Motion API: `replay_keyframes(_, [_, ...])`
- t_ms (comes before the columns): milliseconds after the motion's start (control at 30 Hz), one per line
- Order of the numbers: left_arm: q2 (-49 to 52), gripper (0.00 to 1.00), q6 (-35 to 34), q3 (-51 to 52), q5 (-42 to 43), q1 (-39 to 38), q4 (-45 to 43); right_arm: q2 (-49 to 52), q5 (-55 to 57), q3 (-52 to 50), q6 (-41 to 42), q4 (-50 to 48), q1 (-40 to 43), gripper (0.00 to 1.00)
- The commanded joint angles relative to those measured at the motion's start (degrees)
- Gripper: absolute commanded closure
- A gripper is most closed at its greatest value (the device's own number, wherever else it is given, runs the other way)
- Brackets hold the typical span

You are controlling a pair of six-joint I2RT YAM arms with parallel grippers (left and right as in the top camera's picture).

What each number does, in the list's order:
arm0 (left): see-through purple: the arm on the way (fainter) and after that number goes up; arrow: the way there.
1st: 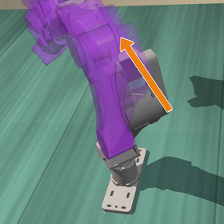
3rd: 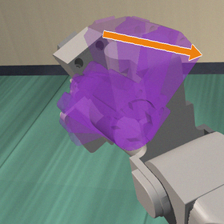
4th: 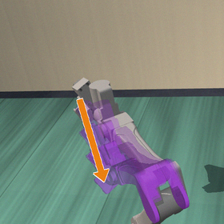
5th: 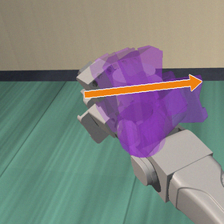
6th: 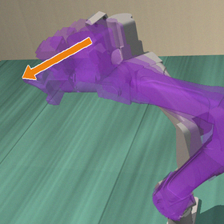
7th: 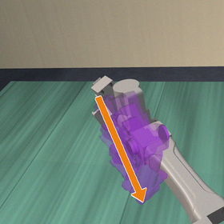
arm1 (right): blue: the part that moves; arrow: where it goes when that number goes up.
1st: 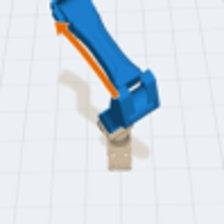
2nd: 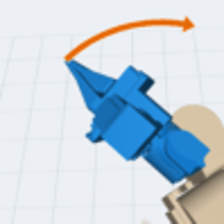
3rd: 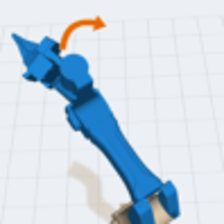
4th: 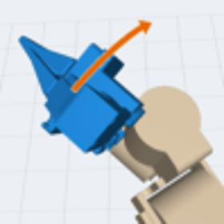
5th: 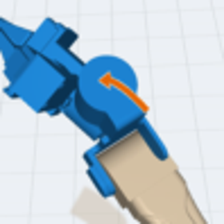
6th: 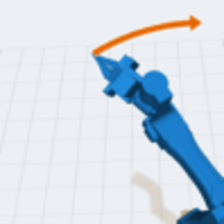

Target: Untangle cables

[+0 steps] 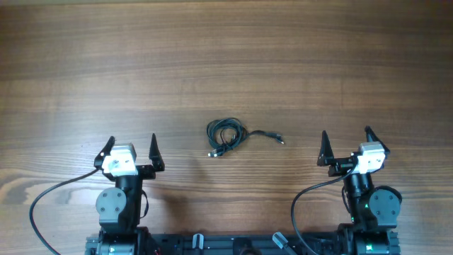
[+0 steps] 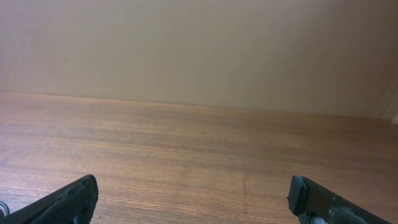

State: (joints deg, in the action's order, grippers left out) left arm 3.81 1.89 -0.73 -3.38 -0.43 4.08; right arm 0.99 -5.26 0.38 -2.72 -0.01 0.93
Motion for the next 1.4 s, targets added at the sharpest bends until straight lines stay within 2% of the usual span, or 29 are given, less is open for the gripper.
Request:
replay_keyframes(0, [0.1, 0.0, 0.9, 0.4, -0.1, 0.2, -0.1, -0.5, 1.0, -0.1, -0.3, -0.1, -0.2, 0.0])
replay_keyframes(700, [0.1, 0.0, 0.9, 0.4, -0.1, 0.2, -0.1, -0.5, 1.0, -0.1, -0.3, -0.1, -0.2, 0.0])
replay_keyframes(800, [0.1, 0.0, 0.9, 0.4, -0.1, 0.2, -0.1, -0.5, 1.0, -0.1, -1.3, -3.3, -0.2, 0.0])
replay_keyframes(900, [0.1, 0.0, 0.9, 0.4, -0.1, 0.2, -0.1, -0.5, -8.6, -0.1, 8.4, -11.0, -0.2, 0.0])
replay_keyframes(967, [0.1, 0.0, 0.7, 0.4, 0.2, 0.2, -0.7, -0.5, -21.2, -0.1, 23.2, -13.7, -0.2, 0.0])
replay_keyframes(1033, [0.1, 0.0, -1.9, 0.4, 6.3, 0.2, -1.6, -0.5, -29.1, -0.1, 34.8, -13.2, -0.2, 0.0])
replay_keyframes(1133, [0.1, 0.0, -3.9, 0.4, 18.4, 0.2, -1.6, -0.5, -30.2, -0.1, 51.1, -14.4, -0.2, 0.0])
replay_keyframes(1167, [0.1, 0.0, -3.9, 0.4, 22.8, 0.2, -2.6, -0.5, -30.2, -0.1, 53.7, -15.8, -0.2, 0.0])
replay_keyframes(1267, [0.1, 0.0, -3.9, 0.4, 31.6, 0.2, -6.8, -0.5, -31.9, 0.0, 52.4, -24.3, -0.2, 0.0])
replay_keyframes(1300, [0.1, 0.0, -3.9, 0.4, 34.4, 0.2, -9.9, -0.5, -32.5, 0.4, 51.0, -28.7, -0.2, 0.0])
replay_keyframes(1333, [0.1, 0.0, -3.9, 0.4, 36.4, 0.2, -17.4, -0.5, -32.5, 2.5, 48.8, -31.6, -0.1, 0.0])
replay_keyframes(1367, [0.1, 0.0, -3.9, 0.4, 36.3, 0.2, -21.6, -0.5, -32.5, 4.4, 46.4, -31.5, -0.1, 0.0])
